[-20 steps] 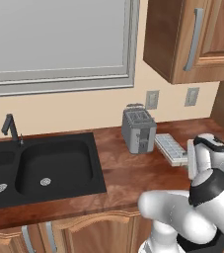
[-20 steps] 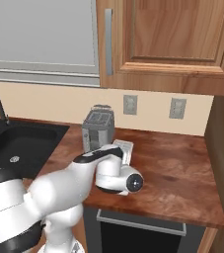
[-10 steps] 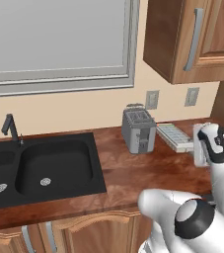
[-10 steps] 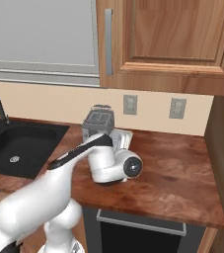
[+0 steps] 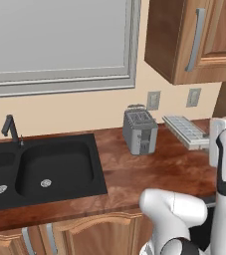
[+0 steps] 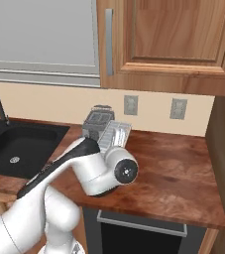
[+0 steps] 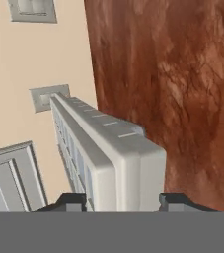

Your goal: The ice cube tray has been filled with water. Take the tray and place it in the freezer to make ice. Close the freezer door after placing the tray.

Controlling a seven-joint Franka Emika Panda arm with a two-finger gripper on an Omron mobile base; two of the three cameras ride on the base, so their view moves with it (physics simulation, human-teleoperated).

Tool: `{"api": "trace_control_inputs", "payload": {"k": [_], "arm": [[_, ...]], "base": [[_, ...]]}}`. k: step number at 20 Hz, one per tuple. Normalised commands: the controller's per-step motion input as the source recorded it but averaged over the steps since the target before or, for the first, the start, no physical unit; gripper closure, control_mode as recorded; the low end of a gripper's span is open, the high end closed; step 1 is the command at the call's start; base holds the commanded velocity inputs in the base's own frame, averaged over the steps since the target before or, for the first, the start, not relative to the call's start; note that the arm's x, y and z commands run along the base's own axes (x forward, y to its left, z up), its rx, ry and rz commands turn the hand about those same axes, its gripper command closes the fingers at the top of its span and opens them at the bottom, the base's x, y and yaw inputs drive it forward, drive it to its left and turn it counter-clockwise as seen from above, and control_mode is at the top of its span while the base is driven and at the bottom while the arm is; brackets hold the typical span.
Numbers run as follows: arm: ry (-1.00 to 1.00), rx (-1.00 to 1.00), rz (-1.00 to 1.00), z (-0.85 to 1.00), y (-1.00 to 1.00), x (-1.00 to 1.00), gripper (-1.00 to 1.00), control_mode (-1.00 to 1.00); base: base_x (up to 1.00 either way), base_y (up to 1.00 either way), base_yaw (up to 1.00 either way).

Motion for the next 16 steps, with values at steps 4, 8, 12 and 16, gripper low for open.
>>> {"api": "trace_control_inputs", "payload": {"k": [4, 8, 12, 16], "arm": [[-0.07, 0.00, 0.00, 0.73, 0.00, -0.96, 1.00, -1.00], [-0.04, 0.00, 0.00, 0.81, 0.00, -0.94, 1.00, -1.00], [0.00, 0.00, 0.00, 0.78, 0.00, -0.88, 1.00, -1.00], [0.00, 0.00, 0.02, 0.66, 0.10, -0.72, 1.00, -1.00]], "base": [[0.00, 0.00, 0.00], [0.00, 0.00, 0.00], [0.00, 0.00, 0.00], [0.00, 0.00, 0.00]]}}
